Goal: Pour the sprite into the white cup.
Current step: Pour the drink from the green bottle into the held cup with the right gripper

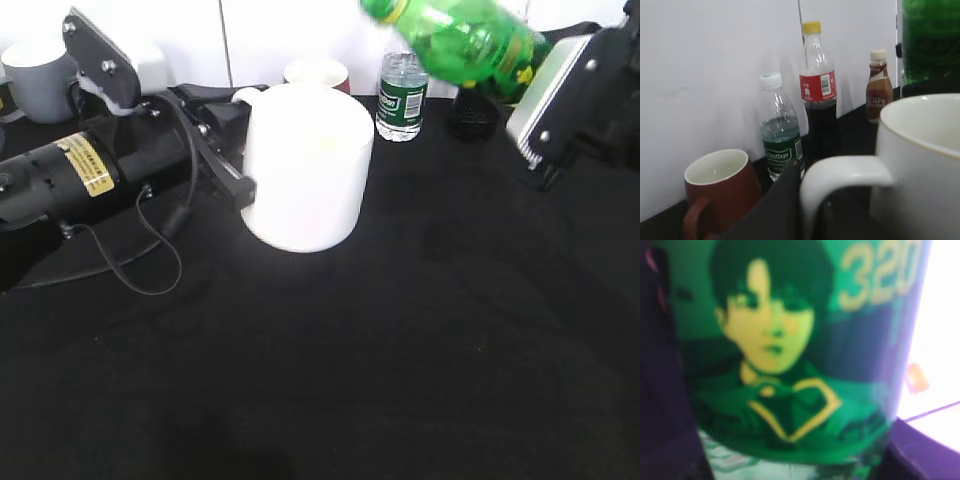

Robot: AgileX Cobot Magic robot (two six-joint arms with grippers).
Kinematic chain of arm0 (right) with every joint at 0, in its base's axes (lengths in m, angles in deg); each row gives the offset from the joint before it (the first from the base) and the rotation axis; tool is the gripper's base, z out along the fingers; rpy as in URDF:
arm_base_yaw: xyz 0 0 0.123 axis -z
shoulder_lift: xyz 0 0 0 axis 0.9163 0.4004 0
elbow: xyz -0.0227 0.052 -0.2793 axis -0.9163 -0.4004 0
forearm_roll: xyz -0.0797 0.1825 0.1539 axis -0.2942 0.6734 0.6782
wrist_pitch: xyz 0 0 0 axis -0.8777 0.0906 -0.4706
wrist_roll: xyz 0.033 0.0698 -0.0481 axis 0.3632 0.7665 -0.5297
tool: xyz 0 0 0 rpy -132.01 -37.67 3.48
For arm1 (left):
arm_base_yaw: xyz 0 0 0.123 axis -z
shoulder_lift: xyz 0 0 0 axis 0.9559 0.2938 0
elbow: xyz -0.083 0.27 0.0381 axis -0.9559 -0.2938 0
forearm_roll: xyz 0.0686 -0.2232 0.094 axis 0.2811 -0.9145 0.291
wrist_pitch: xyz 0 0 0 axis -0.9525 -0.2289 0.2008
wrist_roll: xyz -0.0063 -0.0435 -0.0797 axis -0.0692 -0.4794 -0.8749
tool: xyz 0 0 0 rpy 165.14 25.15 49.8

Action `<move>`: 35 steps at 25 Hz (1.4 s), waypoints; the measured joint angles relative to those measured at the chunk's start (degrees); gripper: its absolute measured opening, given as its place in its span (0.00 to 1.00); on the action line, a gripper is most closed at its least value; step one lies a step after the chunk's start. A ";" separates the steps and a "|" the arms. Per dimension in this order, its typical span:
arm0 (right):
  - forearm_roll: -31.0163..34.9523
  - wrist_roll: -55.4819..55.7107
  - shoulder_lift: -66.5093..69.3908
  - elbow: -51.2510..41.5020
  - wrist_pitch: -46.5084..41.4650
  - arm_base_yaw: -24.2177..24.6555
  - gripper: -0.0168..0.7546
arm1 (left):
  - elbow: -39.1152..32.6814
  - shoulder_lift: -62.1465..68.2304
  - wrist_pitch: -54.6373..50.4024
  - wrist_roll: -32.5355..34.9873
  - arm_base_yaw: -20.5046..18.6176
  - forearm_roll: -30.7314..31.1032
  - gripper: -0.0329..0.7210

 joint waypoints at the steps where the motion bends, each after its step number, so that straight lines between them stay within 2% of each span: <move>1: 0.00 -2.47 0.00 0.00 -0.36 0.00 0.58 | 0.00 0.00 0.00 0.18 0.00 1.22 0.09; 6: -0.17 -10.20 0.00 0.06 -2.58 0.00 0.58 | 0.00 0.00 -0.71 0.36 0.12 3.61 0.09; 11: -0.60 -14.97 0.00 1.61 -2.83 0.00 0.58 | 0.00 0.00 -4.99 0.36 0.12 3.48 0.09; 19: -3.44 -20.85 0.00 3.68 -3.29 0.00 0.58 | 0.00 0.00 -6.30 0.36 0.12 2.15 0.09; 22: -5.34 -21.82 0.00 4.88 -3.36 0.00 0.58 | 0.00 0.00 -7.13 0.36 0.12 2.15 0.09; 35: -6.25 -23.72 0.00 5.56 -4.49 -0.06 0.58 | 0.00 0.00 -6.54 0.42 0.12 2.31 0.09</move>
